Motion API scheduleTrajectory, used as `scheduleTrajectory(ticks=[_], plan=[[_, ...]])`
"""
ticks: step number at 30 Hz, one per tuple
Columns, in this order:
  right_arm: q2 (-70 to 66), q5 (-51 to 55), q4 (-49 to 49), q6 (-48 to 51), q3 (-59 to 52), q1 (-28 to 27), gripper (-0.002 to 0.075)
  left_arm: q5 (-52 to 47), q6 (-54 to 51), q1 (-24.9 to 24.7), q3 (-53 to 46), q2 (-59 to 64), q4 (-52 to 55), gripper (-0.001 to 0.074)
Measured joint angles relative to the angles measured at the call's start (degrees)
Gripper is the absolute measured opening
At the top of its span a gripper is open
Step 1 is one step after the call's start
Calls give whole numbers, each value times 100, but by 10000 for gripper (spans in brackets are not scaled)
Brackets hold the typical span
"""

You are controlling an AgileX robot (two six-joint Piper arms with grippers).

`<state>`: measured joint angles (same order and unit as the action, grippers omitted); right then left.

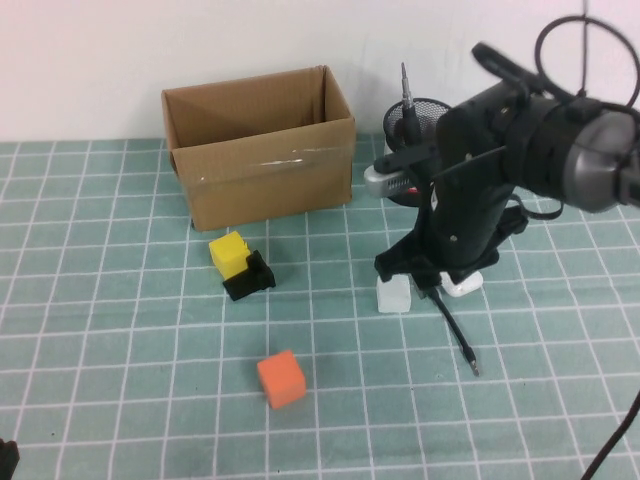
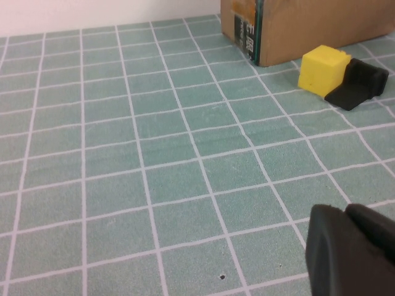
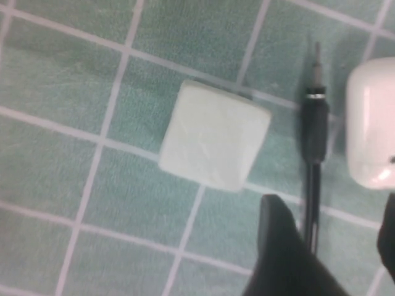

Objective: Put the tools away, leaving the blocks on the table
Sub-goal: Pick up the long Screwdriver from the table

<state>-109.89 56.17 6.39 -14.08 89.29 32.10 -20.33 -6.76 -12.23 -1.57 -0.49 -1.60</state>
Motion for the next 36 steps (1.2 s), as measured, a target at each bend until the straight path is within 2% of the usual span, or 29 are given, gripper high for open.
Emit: scheduleTrajectory(ticks=[20, 36], plan=[[-400, -385, -54, 499, 0, -121, 283, 0, 0, 0, 0, 0, 0, -3], [-535, -632, -14, 661, 0, -121, 241, 0, 0, 0, 0, 0, 0, -3]])
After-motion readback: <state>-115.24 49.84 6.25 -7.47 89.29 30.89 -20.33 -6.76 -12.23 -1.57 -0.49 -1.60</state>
